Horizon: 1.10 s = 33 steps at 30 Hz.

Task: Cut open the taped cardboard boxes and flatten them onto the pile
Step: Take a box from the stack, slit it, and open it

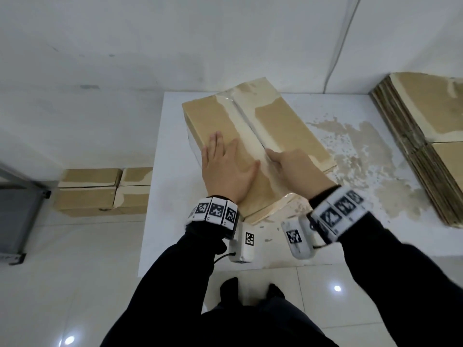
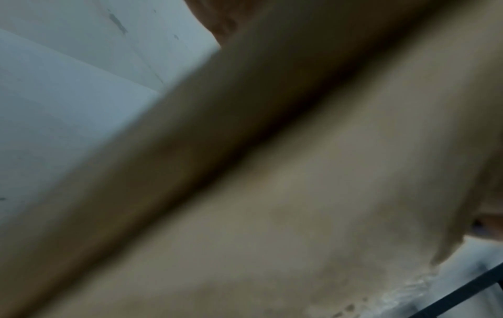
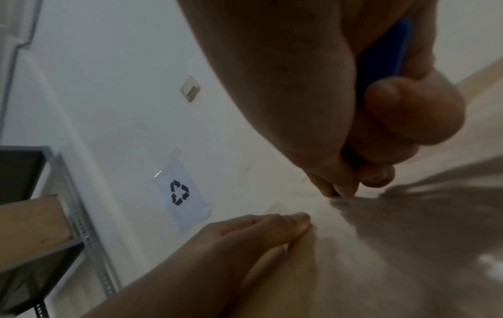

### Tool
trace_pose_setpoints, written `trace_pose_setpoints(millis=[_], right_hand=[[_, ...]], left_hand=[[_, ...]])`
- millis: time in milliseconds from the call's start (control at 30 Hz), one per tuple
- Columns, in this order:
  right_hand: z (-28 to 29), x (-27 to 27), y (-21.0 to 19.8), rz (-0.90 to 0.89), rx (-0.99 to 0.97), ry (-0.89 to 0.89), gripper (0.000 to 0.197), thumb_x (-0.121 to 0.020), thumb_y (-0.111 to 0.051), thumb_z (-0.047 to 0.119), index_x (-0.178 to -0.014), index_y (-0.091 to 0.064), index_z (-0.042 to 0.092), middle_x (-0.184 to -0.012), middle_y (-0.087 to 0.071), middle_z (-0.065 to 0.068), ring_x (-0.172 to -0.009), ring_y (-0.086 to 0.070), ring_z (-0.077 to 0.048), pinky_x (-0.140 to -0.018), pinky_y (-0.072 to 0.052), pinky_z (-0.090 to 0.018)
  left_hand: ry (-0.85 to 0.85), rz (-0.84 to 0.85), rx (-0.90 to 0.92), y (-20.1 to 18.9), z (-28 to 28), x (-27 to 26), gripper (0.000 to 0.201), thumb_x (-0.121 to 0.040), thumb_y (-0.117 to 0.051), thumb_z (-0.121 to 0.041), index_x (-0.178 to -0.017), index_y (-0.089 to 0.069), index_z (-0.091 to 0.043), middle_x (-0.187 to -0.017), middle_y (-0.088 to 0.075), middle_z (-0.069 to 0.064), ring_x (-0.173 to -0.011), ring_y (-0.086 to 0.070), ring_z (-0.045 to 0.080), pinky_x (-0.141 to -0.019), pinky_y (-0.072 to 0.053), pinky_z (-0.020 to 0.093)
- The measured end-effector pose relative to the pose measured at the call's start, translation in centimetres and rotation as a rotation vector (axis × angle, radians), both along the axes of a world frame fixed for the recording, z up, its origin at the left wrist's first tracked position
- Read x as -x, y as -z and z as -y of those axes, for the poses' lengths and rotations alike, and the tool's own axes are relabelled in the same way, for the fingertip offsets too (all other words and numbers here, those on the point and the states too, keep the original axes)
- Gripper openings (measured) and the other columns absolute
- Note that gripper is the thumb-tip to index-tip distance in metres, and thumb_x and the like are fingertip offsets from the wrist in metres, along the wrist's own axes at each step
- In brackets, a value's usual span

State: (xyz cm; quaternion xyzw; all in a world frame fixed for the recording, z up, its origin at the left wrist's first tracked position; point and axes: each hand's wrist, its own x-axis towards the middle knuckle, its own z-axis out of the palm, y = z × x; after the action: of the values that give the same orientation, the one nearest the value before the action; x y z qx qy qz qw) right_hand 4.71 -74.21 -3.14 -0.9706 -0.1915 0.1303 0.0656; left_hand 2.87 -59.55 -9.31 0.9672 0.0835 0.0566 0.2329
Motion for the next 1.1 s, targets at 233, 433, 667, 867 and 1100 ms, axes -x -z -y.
trace_pose_setpoints(millis=[233,433,667,867,1100], right_hand=[[5.9,8.1,0.7,-0.037,-0.181,0.192,0.05,-0.1,-0.037,0.006,-0.146,-0.03,0.024,-0.063,-0.047,-0.003,-0.052,-0.037,-0.011,-0.049,-0.027,-0.023],[6.6,9.4,2.0,0.019,-0.21,0.222,0.05,-0.1,-0.037,0.008,-0.147,-0.029,0.025,-0.058,-0.037,0.002,-0.05,-0.031,-0.01,-0.046,-0.02,-0.024],[7.0,9.4,1.8,-0.036,-0.467,0.302,0.045,-0.1,-0.039,0.011,-0.143,-0.04,0.024,-0.056,-0.044,0.002,-0.045,-0.035,-0.013,-0.047,-0.03,-0.023],[7.7,8.6,2.1,-0.235,-0.673,0.403,0.041,-0.101,-0.039,0.015,-0.14,-0.042,0.029,-0.056,-0.043,0.001,-0.041,-0.032,-0.006,-0.043,-0.028,-0.016],[8.8,9.1,1.7,-0.271,-0.666,0.372,0.041,-0.1,-0.04,0.017,-0.137,-0.046,0.034,-0.056,-0.044,0.0,-0.04,-0.031,-0.005,-0.042,-0.026,-0.013]], left_hand=[[0.03,-0.023,-0.079,0.1,-0.1,0.1,0.067,-0.089,-0.039,-0.062,-0.145,-0.032,-0.027,-0.161,-0.007,0.009,-0.148,0.002,0.021,-0.118,0.004,0.043],[0.745,0.229,-0.143,-1.0,0.4,-0.7,0.037,-0.095,-0.036,-0.028,-0.113,-0.063,-0.011,-0.121,-0.06,0.01,-0.116,-0.052,0.03,-0.107,-0.032,0.047],[0.957,0.202,-0.166,-1.7,0.7,-3.6,0.03,-0.094,-0.038,-0.029,-0.096,-0.058,-0.006,-0.095,-0.057,0.007,-0.088,-0.051,0.025,-0.081,-0.043,0.039],[0.909,0.275,-0.174,-1.6,0.8,-4.0,0.026,-0.094,-0.037,-0.035,-0.092,-0.05,-0.012,-0.093,-0.052,0.002,-0.09,-0.046,0.022,-0.095,-0.029,0.036],[0.844,0.339,-0.194,-1.4,0.9,-3.8,0.028,-0.096,-0.035,-0.033,-0.091,-0.053,-0.012,-0.093,-0.054,0.0,-0.091,-0.049,0.022,-0.101,-0.023,0.035]])
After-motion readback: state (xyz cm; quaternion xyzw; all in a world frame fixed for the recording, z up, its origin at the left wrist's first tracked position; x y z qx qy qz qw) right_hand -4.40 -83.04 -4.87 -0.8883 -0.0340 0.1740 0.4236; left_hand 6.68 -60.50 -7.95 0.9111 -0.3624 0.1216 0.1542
